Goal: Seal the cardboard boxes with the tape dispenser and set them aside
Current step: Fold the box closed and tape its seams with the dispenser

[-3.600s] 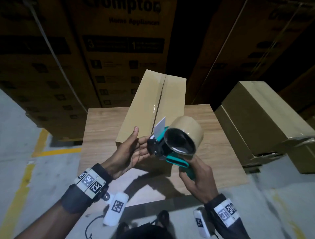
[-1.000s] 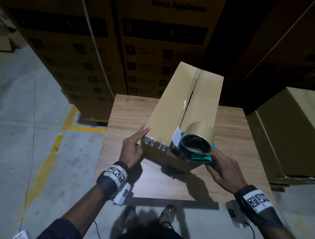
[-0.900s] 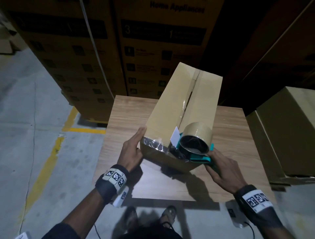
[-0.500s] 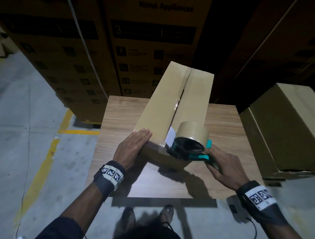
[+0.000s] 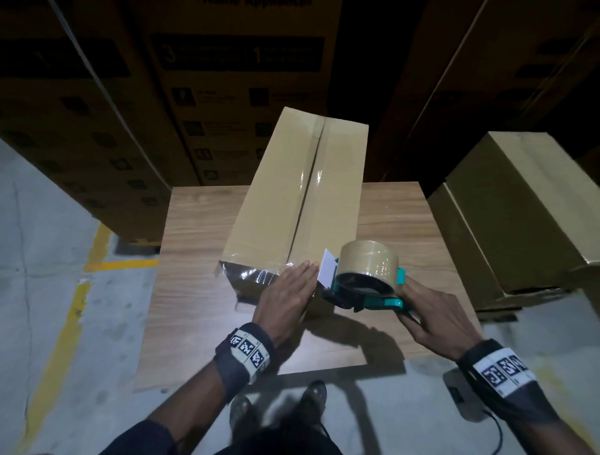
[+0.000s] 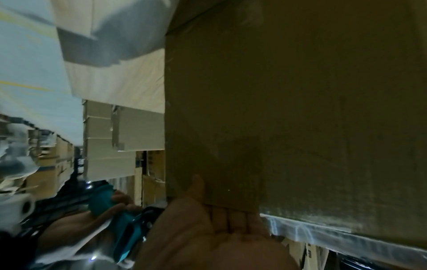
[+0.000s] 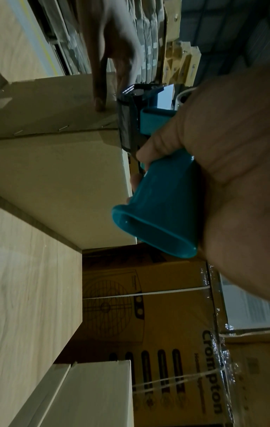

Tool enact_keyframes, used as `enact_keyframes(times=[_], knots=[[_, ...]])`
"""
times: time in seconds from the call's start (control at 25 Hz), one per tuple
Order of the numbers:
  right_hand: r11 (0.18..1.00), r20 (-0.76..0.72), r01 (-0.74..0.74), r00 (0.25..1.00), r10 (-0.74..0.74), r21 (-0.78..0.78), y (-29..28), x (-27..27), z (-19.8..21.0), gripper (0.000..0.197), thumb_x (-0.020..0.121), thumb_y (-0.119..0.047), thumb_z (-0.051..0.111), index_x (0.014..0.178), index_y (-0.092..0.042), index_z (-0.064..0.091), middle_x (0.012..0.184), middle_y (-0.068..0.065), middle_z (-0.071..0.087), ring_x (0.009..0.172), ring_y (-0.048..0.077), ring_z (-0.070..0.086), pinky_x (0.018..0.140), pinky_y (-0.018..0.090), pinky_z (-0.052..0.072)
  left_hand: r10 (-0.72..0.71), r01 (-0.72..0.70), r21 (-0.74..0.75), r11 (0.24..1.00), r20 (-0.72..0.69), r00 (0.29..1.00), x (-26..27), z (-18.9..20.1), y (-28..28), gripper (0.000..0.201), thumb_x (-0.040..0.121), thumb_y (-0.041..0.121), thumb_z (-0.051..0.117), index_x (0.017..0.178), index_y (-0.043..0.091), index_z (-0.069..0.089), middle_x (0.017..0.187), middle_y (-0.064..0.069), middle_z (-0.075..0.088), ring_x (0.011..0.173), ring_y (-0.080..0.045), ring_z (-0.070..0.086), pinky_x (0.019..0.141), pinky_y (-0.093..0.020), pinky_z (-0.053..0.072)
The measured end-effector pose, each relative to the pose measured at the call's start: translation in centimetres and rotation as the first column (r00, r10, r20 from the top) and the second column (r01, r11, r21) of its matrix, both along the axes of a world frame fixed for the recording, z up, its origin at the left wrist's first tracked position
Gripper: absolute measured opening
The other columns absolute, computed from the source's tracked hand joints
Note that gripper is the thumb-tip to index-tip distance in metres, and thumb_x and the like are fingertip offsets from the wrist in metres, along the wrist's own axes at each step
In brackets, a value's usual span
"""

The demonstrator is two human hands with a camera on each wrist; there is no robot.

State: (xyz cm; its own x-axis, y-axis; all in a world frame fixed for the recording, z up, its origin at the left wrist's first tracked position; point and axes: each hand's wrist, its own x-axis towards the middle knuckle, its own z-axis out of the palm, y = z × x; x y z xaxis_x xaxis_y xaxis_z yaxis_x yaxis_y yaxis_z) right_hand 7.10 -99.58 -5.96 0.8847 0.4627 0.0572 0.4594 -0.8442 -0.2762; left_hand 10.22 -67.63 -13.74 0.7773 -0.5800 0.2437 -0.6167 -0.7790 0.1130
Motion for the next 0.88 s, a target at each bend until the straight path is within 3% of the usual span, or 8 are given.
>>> enact_keyframes(times=[0.12,0.2,0.28,0.32,0.4,0.48,0.72,0.88], knots=[[1.0,-0.042,0.002,0.999,-0.003,-0.021,-0.5,0.0,0.2,0.056,0.083,-0.017,0.075,0.129,-0.033,0.048,0.111,-0.005,0.064,0.068,0.012,0.058,0.05,0.036,0.055,0.046,-0.045,0.044,0.998,-0.017,0.999,0.7,0.0,0.3,0.098,0.056,-0.008,0.088,0.145,0.009,0.05,0.144,-0.014,0.059,0.132,-0.024,0.059,0.114,-0.04,0.038],[0.999,-0.04,0.017,0.999,-0.019,-0.048,-2.2,-0.9,0.9,0.06,0.081,-0.016,0.077,0.131,-0.031,0.049,0.114,-0.005,0.064,0.069,0.011,0.059,0.049,0.035,0.055,0.014,-0.015,0.016,1.0,0.023,1.0,0.7,-0.2,0.8,0.08,0.075,0.0,0.081,0.148,0.009,0.05,0.146,-0.014,0.057,0.134,-0.024,0.058,0.114,-0.042,0.037],[0.997,-0.019,0.05,0.999,-0.051,-0.052,-5.0,-2.5,1.9,0.066,0.075,-0.011,0.083,0.13,-0.028,0.052,0.111,-0.004,0.067,0.066,0.012,0.062,0.047,0.034,0.056,-0.01,0.013,-0.042,0.999,0.081,0.997,0.7,0.0,0.6,0.041,0.108,0.02,0.043,0.145,0.008,0.056,0.146,-0.014,0.057,0.133,-0.025,0.058,0.112,-0.045,0.038],[0.996,0.001,0.073,0.997,-0.073,-0.056,-6.3,-3.3,2.4,0.068,0.071,-0.007,0.086,0.128,-0.026,0.053,0.109,-0.002,0.068,0.064,0.012,0.063,0.046,0.033,0.056,-0.005,0.01,-0.058,0.998,0.081,0.997,0.7,0.0,0.3,0.046,0.111,0.022,0.028,0.144,0.007,0.057,0.147,-0.015,0.055,0.133,-0.026,0.058,0.111,-0.047,0.038],[0.994,0.017,0.099,0.995,-0.098,-0.053,-8.0,-4.1,2.3,0.067,0.067,-0.003,0.088,0.121,-0.024,0.056,0.106,0.0,0.07,0.063,0.012,0.064,0.046,0.032,0.056,-0.009,0.012,-0.026,1.0,0.103,0.995,0.7,-0.5,0.4,0.042,0.104,0.015,0.049,0.145,0.007,0.055,0.149,-0.014,0.053,0.134,-0.026,0.056,0.112,-0.047,0.038],[0.994,-0.043,0.096,0.994,-0.099,-0.056,-8.0,-4.4,0.3,0.065,0.071,-0.006,0.085,0.123,-0.028,0.053,0.109,-0.002,0.067,0.067,0.014,0.065,0.049,0.035,0.057,0.015,-0.015,0.001,1.0,0.087,0.996,0.6,-0.8,0.6,0.081,0.073,-0.006,0.08,0.148,0.009,0.051,0.15,-0.014,0.054,0.137,-0.024,0.054,0.114,-0.045,0.036],[0.993,-0.158,0.121,0.98,-0.122,-0.016,-4.4,-3.0,-9.5,0.063,0.077,-0.015,0.077,0.13,-0.033,0.049,0.113,0.0,0.07,0.072,0.022,0.068,0.051,0.036,0.056,0.032,-0.03,-0.044,0.999,0.045,0.998,0.4,-0.3,0.0,0.061,0.086,0.001,0.055,0.147,0.009,0.054,0.149,-0.013,0.054,0.137,-0.025,0.053,0.113,-0.047,0.043],[0.998,-0.209,0.055,0.976,-0.059,-0.025,-3.2,-6.0,-14.5,0.058,0.079,-0.028,0.063,0.132,-0.044,0.047,0.119,-0.01,0.07,0.075,0.019,0.069,0.051,0.031,0.053,0.065,-0.063,-0.073,0.995,0.021,0.998,0.4,-0.1,-0.1,0.065,0.081,-0.001,0.061,0.146,0.008,0.055,0.149,-0.013,0.055,0.136,-0.026,0.054,0.112,-0.049,0.045]])
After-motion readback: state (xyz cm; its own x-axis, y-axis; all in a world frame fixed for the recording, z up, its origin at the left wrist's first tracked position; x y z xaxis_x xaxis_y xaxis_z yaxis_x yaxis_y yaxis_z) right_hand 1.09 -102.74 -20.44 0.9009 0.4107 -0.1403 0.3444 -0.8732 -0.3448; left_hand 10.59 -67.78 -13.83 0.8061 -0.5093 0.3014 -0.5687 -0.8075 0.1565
